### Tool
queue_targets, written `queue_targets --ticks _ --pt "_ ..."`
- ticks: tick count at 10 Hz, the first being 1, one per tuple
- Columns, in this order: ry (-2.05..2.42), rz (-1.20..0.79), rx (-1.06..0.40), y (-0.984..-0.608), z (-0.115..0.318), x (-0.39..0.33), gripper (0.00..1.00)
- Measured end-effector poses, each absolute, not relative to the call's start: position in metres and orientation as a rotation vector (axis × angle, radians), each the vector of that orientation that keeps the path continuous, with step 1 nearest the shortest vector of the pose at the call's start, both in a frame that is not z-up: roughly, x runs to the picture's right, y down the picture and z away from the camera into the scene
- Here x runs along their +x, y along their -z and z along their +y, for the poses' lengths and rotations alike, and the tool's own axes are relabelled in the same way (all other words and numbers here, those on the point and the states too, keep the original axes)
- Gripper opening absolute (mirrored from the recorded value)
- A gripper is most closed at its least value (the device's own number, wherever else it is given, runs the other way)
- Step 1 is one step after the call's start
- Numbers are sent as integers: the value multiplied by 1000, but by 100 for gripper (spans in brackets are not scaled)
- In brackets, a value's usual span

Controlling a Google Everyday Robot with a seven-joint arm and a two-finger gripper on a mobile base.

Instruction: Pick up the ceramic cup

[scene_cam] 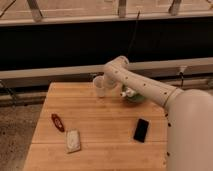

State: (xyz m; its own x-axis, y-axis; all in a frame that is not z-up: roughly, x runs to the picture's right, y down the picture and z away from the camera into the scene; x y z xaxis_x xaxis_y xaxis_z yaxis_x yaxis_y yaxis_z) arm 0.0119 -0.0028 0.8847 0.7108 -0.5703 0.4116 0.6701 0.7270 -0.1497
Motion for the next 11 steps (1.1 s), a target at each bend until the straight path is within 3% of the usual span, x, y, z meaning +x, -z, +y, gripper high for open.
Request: queue_targets --ticks 11 --pt "720 -358 -285 -852 -17 8 0"
